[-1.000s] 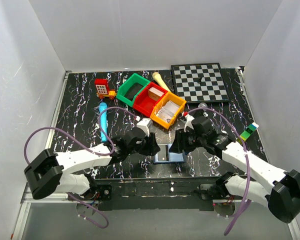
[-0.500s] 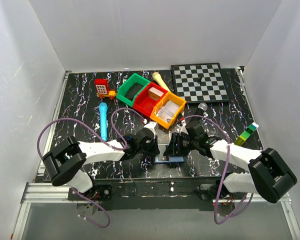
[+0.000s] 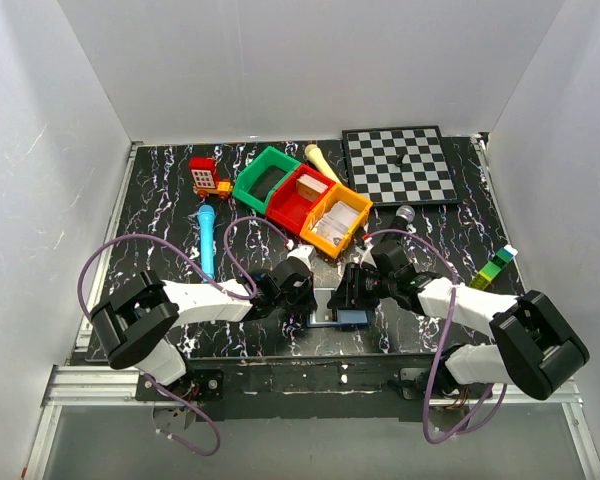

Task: Take the credit cards out of the card holder
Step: Remove the credit card from the card holder.

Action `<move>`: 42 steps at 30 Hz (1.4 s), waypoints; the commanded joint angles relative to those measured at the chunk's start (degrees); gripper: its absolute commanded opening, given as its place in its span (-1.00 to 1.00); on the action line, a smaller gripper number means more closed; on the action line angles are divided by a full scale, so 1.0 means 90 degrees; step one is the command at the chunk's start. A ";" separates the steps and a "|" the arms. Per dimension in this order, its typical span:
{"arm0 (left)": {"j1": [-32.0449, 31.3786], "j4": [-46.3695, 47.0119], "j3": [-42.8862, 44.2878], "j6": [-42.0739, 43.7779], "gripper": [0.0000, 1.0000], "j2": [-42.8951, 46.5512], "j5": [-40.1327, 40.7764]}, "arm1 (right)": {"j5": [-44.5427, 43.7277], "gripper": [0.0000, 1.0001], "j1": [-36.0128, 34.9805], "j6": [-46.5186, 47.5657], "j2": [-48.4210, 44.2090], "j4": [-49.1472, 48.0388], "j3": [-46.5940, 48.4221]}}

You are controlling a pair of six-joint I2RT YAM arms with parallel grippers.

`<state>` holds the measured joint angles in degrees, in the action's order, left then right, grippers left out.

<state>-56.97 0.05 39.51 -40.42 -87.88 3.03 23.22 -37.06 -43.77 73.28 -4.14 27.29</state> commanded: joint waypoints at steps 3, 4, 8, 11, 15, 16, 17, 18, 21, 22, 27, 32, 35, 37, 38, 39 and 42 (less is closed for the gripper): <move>-0.0027 0.0033 0.0083 -0.0069 -0.91 -0.0089 0.0123 | -0.0041 -0.05 0.0084 0.0010 0.0227 -0.0165 0.0025; -0.0027 0.0033 0.0064 -0.0069 -0.92 -0.0099 0.0123 | -0.0051 -0.06 0.0084 0.0019 0.0256 -0.0155 0.0034; -0.0027 0.0033 0.0044 -0.0088 -0.94 -0.0109 0.0123 | -0.0041 -0.08 0.0123 0.0010 0.0374 -0.0165 0.0044; -0.0027 0.0033 0.0025 -0.0098 -0.96 -0.0119 0.0132 | -0.0002 -0.10 0.0153 0.0010 0.0432 -0.0194 0.0044; -0.0027 0.0023 0.0005 -0.0108 -0.99 -0.0158 0.0123 | 0.0047 -0.15 0.0163 0.0010 0.0481 -0.0243 0.0044; -0.0027 0.0023 0.0005 -0.0127 -0.99 -0.0168 0.0113 | 0.0066 -0.17 0.0163 0.0010 0.0501 -0.0262 0.0034; -0.0027 0.0023 -0.0014 -0.0118 -1.00 -0.0187 0.0113 | 0.0095 -0.20 0.0172 0.0019 0.0511 -0.0291 0.0034; -0.0027 0.0033 -0.0005 -0.0127 -1.00 -0.0197 0.0103 | 0.0124 -0.21 0.0172 0.0010 0.0530 -0.0321 0.0034; -0.0027 0.0033 -0.0044 -0.0147 -1.00 -0.0265 0.0045 | 0.0222 -0.24 0.0172 0.0010 0.0589 -0.0389 0.0034; -0.0027 0.0033 -0.0054 -0.0166 -1.00 -0.0275 0.0035 | 0.0242 -0.25 0.0172 0.0000 0.0598 -0.0409 0.0034; -0.0027 0.0052 -0.0122 -0.0186 -1.00 -0.0285 0.0044 | 0.0252 -0.37 0.0172 0.0010 0.0579 -0.0419 0.0025; -0.0027 0.0043 -0.0132 -0.0196 -1.00 -0.0324 0.0044 | 0.0213 -0.48 0.0182 0.0000 0.0569 -0.0361 0.0024; -0.0027 0.0043 -0.0151 -0.0215 -1.00 -0.0334 0.0054 | 0.0164 -0.26 0.0241 -0.0010 0.0598 -0.0233 0.0025; -0.0027 0.0033 -0.0171 -0.0245 -1.00 -0.0353 0.0064 | 0.0144 -0.18 0.0270 0.0000 0.0628 -0.0184 0.0034; -0.0027 0.0043 -0.0181 -0.0245 -1.00 -0.0353 0.0064 | 0.0144 -0.18 0.0280 -0.0019 0.0637 -0.0194 0.0025; -0.0027 0.0043 -0.0190 -0.0245 -1.00 -0.0363 0.0074 | 0.0154 -0.19 0.0280 -0.0010 0.0638 -0.0204 0.0025; -0.0037 0.0052 -0.0210 -0.0245 -1.00 -0.0363 0.0064 | 0.0222 -0.29 0.0289 0.0000 0.0638 -0.0262 0.0025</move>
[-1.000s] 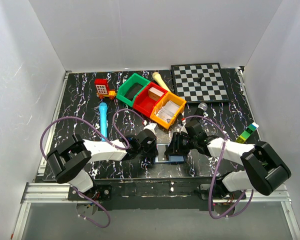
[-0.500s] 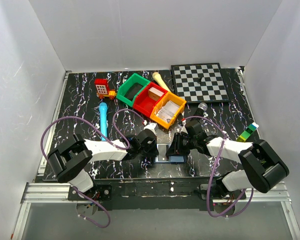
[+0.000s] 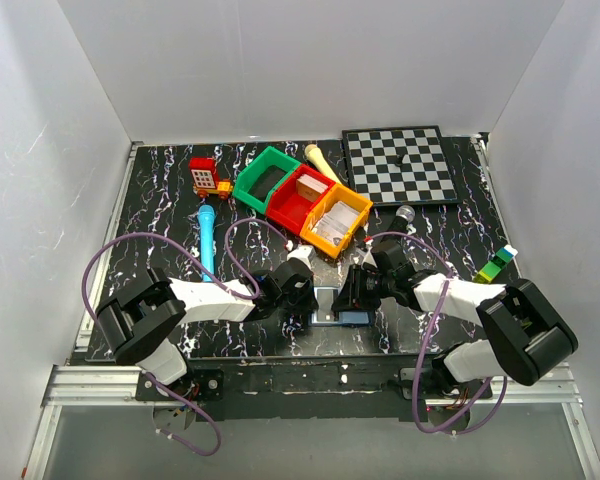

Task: Take the credit cards out of the card holder
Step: Remove the credit card from the card holder.

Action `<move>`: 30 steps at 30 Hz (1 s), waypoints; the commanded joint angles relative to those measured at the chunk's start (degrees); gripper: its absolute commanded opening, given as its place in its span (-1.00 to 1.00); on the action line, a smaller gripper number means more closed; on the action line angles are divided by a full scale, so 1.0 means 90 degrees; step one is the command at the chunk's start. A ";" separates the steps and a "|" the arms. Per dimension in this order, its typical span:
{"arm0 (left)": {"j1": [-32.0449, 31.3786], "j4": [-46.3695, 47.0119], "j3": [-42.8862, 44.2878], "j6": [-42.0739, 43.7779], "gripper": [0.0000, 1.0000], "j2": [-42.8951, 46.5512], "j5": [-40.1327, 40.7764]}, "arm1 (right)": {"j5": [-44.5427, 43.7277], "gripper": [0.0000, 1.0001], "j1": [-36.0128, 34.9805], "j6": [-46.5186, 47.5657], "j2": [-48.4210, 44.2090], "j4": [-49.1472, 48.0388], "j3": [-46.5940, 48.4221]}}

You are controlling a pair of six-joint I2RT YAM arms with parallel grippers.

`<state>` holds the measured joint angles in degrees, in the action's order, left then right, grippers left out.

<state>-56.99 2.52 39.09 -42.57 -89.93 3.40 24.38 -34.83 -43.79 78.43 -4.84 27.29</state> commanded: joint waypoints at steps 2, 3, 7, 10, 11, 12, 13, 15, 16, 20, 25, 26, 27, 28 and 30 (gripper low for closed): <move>-0.0025 -0.0232 -0.0144 -0.0007 -1.00 -0.0135 0.0023 | 0.0152 -0.35 0.0032 0.0012 0.0045 -0.0233 0.0025; -0.0025 -0.0232 -0.0144 -0.0007 -1.00 -0.0135 0.0023 | 0.0201 -0.37 0.0032 0.0022 0.0045 -0.0282 0.0015; -0.0025 -0.0232 -0.0154 -0.0016 -1.00 -0.0135 0.0032 | 0.0144 -0.32 0.0032 0.0012 0.0045 -0.0235 0.0044; -0.0025 -0.0251 -0.0174 -0.0016 -1.00 -0.0125 0.0042 | -0.0091 -0.10 0.0081 0.0022 -0.0004 0.0078 0.0083; -0.0025 -0.0251 -0.0174 -0.0026 -1.00 -0.0125 0.0052 | -0.0150 -0.05 0.0110 0.0012 -0.0043 0.0166 0.0064; -0.0025 -0.0251 -0.0193 -0.0026 -1.00 -0.0106 0.0062 | -0.0199 0.00 0.0139 0.0031 -0.0091 0.0196 0.0054; -0.0025 -0.0251 -0.0212 -0.0026 -1.00 -0.0096 0.0062 | -0.0219 0.00 0.0168 0.0022 -0.0140 0.0206 0.0025; -0.0025 -0.0251 -0.0222 -0.0036 -1.00 -0.0086 0.0072 | -0.0209 0.01 0.0198 0.0041 -0.0180 0.0225 0.0015; -0.0025 -0.0251 -0.0232 -0.0046 -1.00 -0.0076 0.0081 | -0.0209 0.01 0.0198 0.0070 -0.0180 0.0264 0.0034; -0.0025 -0.0242 -0.0232 -0.0055 -1.00 -0.0066 0.0091 | -0.0209 0.01 0.0208 0.0080 -0.0170 0.0294 0.0054; -0.0025 -0.0241 -0.0242 -0.0046 -1.00 -0.0096 0.0081 | 0.0181 -0.10 0.0208 0.0129 -0.0024 0.0002 0.0064; -0.0025 -0.0232 -0.0232 -0.0046 -1.00 -0.0115 0.0062 | 0.0269 -0.14 0.0208 0.0120 0.0035 -0.0057 0.0073; -0.0025 -0.0232 -0.0213 -0.0036 -1.00 -0.0134 0.0062 | 0.0347 -0.17 0.0217 0.0091 0.0074 -0.0116 0.0064; -0.0025 -0.0222 -0.0222 -0.0046 -1.00 -0.0144 0.0062 | 0.0396 -0.20 0.0208 0.0071 0.0103 -0.0194 0.0064; -0.0025 -0.0212 -0.0222 -0.0036 -1.00 -0.0164 0.0052 | 0.0523 -0.21 0.0208 0.0032 0.0142 -0.0350 0.0025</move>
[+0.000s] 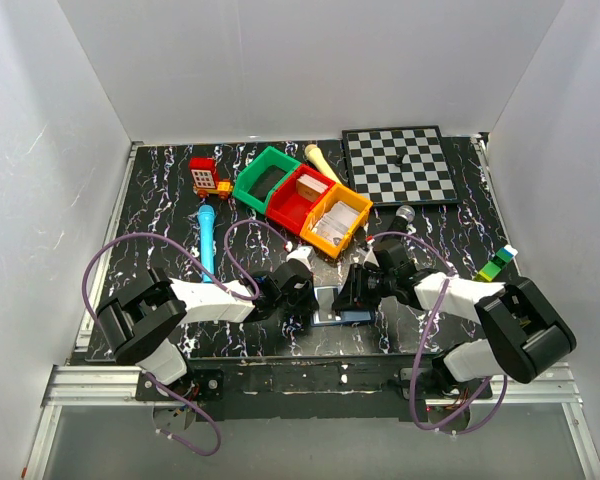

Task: Take the credit cards out of the card holder
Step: Remove the credit card from the card holder.

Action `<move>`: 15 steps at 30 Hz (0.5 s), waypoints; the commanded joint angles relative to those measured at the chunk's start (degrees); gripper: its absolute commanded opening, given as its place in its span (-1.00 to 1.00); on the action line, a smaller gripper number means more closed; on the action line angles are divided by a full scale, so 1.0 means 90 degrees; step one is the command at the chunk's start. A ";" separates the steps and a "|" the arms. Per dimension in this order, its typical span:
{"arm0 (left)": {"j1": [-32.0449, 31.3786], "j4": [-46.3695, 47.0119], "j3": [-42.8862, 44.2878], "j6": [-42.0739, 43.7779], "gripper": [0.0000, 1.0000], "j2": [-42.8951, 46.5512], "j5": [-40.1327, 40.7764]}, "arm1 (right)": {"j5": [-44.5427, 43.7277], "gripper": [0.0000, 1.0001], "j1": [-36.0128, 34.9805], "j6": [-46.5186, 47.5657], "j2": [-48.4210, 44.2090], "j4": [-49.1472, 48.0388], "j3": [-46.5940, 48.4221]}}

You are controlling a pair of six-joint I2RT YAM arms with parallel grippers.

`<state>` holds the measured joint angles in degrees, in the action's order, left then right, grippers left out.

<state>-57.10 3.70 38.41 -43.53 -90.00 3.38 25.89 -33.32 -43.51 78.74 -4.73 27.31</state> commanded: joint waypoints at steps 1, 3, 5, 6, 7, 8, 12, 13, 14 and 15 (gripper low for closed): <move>-0.0013 -0.0343 -0.0137 0.0061 -1.00 -0.0147 0.0045 | 0.0423 -0.21 0.0040 0.0000 0.0147 -0.0402 0.0032; -0.0023 -0.0324 -0.0137 0.0071 -1.00 -0.0166 0.0045 | 0.0522 -0.21 0.0040 -0.0029 0.0206 -0.0480 0.0022; -0.0013 -0.0333 -0.0137 0.0081 -1.00 -0.0176 0.0045 | 0.0541 -0.21 0.0040 -0.0058 0.0177 -0.0587 -0.0026; -0.0013 -0.0324 -0.0147 0.0071 -1.00 -0.0176 0.0045 | 0.0541 -0.21 0.0040 -0.0078 0.0158 -0.0646 -0.0056; -0.0023 -0.0324 -0.0176 0.0071 -1.00 -0.0176 0.0045 | 0.0561 -0.23 0.0040 -0.0088 0.0128 -0.0714 -0.0085; -0.0013 -0.0314 -0.0186 0.0061 -1.00 -0.0176 0.0045 | 0.0600 -0.26 0.0050 -0.0098 0.0109 -0.0782 -0.0105; -0.0013 -0.0304 -0.0177 0.0071 -1.00 -0.0235 0.0035 | 0.0756 -0.36 0.0040 -0.0166 0.0060 -0.1134 -0.0202; -0.0013 -0.0295 -0.0186 0.0071 -1.00 -0.0254 0.0025 | 0.0785 -0.38 0.0040 -0.0185 0.0040 -0.1212 -0.0231; -0.0013 -0.0285 -0.0176 0.0061 -1.00 -0.0264 0.0025 | 0.0805 -0.38 0.0040 -0.0195 0.0031 -0.1261 -0.0241; -0.0013 -0.0285 -0.0186 0.0061 -1.00 -0.0264 0.0016 | 0.0824 -0.39 0.0040 -0.0205 0.0021 -0.1310 -0.0261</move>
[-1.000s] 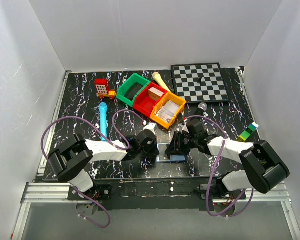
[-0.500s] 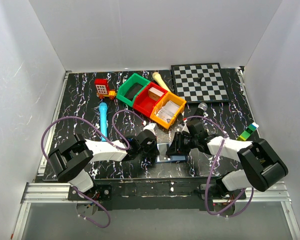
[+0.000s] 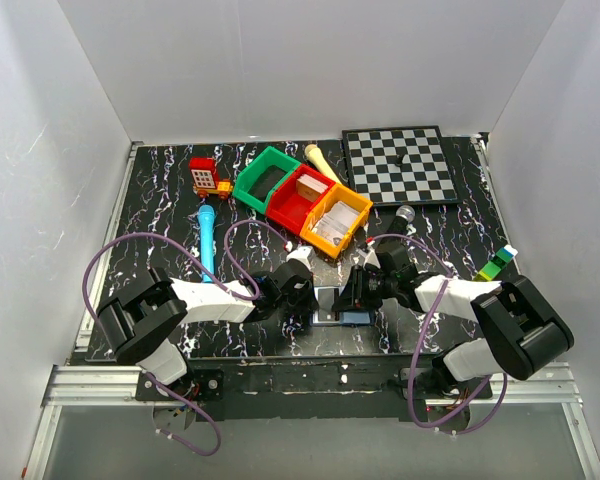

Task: Take the credit cards out of the card holder
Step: Remove the credit card from the card holder.

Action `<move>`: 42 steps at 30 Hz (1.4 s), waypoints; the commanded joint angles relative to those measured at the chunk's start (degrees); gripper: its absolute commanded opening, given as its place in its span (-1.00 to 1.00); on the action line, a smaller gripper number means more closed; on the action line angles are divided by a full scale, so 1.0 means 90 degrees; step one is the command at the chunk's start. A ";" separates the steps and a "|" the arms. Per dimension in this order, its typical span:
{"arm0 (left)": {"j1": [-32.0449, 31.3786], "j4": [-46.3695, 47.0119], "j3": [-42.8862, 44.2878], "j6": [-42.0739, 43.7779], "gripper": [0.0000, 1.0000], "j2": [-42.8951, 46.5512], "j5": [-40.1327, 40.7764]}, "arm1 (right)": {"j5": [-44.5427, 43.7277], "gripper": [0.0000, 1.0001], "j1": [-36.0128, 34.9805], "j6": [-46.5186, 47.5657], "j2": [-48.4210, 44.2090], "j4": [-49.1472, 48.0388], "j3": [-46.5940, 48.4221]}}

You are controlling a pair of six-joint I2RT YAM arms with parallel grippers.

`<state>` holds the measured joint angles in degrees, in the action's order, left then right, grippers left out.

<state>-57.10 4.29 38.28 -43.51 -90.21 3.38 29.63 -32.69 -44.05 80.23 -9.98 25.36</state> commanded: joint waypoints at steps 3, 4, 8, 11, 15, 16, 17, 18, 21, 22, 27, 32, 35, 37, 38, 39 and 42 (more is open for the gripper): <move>-0.0013 -0.0350 -0.0162 0.0059 -1.00 -0.0250 0.0015 | 0.0487 -0.40 -0.0030 -0.0183 -0.0174 -0.0932 -0.0103; -0.0023 -0.0350 -0.0162 0.0059 -1.00 -0.0259 0.0015 | 0.0507 -0.40 -0.0030 -0.0212 -0.0183 -0.0990 -0.0123; -0.0013 -0.0360 -0.0142 0.0059 -1.00 -0.0269 0.0015 | 0.0546 -0.48 -0.0030 -0.0281 -0.0261 -0.1167 -0.0162; -0.0013 -0.0370 -0.0162 0.0029 -1.00 -0.0259 0.0025 | 0.0546 -0.53 -0.0030 -0.0310 -0.0310 -0.1177 -0.0162; -0.0013 -0.0389 -0.0181 0.0020 -1.00 -0.0240 0.0045 | 0.0536 -0.59 -0.0030 -0.0301 -0.0330 -0.1167 -0.0172; -0.0013 -0.0380 -0.0172 0.0020 -1.00 -0.0250 0.0054 | 0.0527 -0.60 -0.0030 -0.0301 -0.0340 -0.1157 -0.0182; -0.0013 -0.0380 -0.0172 0.0010 -1.00 -0.0259 0.0045 | 0.0526 -0.60 -0.0030 -0.0301 -0.0349 -0.1167 -0.0191; -0.0013 -0.0380 -0.0172 0.0019 -1.00 -0.0269 0.0045 | 0.0526 -0.60 -0.0030 -0.0301 -0.0359 -0.1157 -0.0191; -0.0013 -0.0370 -0.0181 0.0000 -1.00 -0.0269 0.0045 | 0.0488 -0.65 -0.0030 -0.0271 -0.0388 -0.1069 -0.0191; -0.0013 -0.0379 -0.0181 -0.0010 -1.00 -0.0269 0.0045 | 0.0478 -0.69 -0.0030 -0.0262 -0.0398 -0.1040 -0.0191; -0.0013 -0.0399 -0.0201 -0.0010 -1.00 -0.0250 0.0074 | 0.0429 -0.91 -0.0030 -0.0242 -0.0437 -0.0952 -0.0191; -0.0013 -0.0399 -0.0240 -0.0049 -1.00 -0.0220 0.0113 | 0.0361 -0.93 -0.0030 -0.0174 -0.0496 -0.0786 -0.0143; -0.0013 -0.0389 -0.0289 -0.0088 -1.00 -0.0172 0.0142 | 0.0263 -0.93 -0.0011 -0.0096 -0.0584 -0.0591 -0.0113; -0.0013 -0.0389 -0.0337 -0.0098 -1.00 -0.0152 0.0172 | 0.0195 -0.93 0.0018 -0.0037 -0.0652 -0.0435 -0.0094; -0.0013 -0.0399 -0.0338 -0.0107 -1.00 -0.0133 0.0191 | 0.0185 -0.93 0.0048 -0.0018 -0.0681 -0.0396 -0.0094; -0.0013 -0.0389 -0.0347 -0.0107 -1.00 -0.0123 0.0201 | 0.0175 -0.93 0.0058 0.0002 -0.0701 -0.0347 -0.0084; -0.0013 -0.0409 -0.0357 -0.0117 -1.00 -0.0132 0.0201 | 0.0194 -0.92 0.0097 0.0041 -0.0721 -0.0298 -0.0084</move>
<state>-57.08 6.15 37.30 -44.88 -90.32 3.62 30.15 -32.29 -44.71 75.35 -12.53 23.53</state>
